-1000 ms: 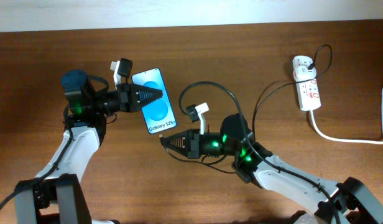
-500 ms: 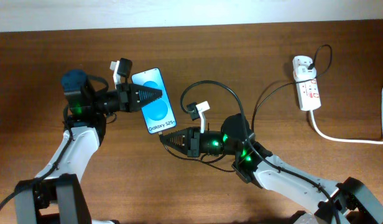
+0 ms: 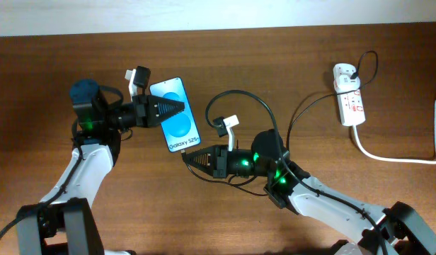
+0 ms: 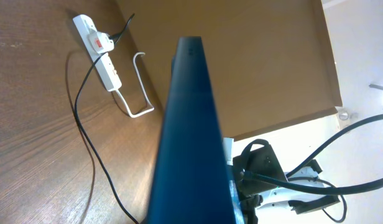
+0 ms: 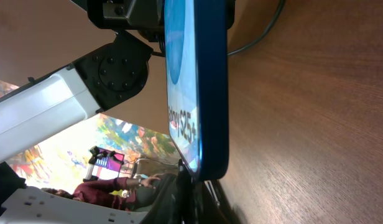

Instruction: Plug charger to phone and switch on socket

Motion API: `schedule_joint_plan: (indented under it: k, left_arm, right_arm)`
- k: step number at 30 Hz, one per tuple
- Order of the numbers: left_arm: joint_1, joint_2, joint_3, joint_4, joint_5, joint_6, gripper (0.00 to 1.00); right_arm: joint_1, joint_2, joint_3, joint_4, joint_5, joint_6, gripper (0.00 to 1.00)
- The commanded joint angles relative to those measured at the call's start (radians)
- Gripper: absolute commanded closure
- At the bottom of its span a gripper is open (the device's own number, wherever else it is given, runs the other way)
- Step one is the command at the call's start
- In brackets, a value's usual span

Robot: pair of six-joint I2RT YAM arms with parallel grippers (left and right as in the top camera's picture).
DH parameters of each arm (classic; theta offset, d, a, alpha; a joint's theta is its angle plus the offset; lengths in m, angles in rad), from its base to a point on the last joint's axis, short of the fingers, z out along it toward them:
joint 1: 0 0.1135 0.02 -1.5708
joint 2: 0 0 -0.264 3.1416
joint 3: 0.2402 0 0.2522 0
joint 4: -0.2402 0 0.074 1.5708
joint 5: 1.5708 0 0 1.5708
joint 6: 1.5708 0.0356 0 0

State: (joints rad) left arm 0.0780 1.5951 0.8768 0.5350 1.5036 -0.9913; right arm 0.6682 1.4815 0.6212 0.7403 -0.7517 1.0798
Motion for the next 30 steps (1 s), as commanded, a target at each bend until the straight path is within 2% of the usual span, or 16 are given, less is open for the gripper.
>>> schedule_joint_plan:
  k: [1, 17, 21, 30]
  left_arm:
    - [0.001, -0.008, -0.001, 0.003, 0.027, -0.010, 1.00]
    - [0.001, -0.008, -0.001, 0.003, 0.046, -0.010, 1.00]
    - [0.001, -0.008, -0.001, 0.003, 0.046, -0.010, 1.00]
    - [0.001, -0.008, -0.001, 0.003, 0.019, -0.010, 1.00]
  right_arm:
    - [-0.023, 0.000, 0.026, 0.004, 0.029, 0.020, 0.96]
    - [-0.075, 0.000, 0.026, 0.008, 0.027, 0.033, 0.96]
    - [-0.074, 0.000, 0.026, 0.064, 0.018, 0.054, 0.96]
    - [-0.073, 0.000, 0.026, -0.011, -0.122, 0.055, 0.96]
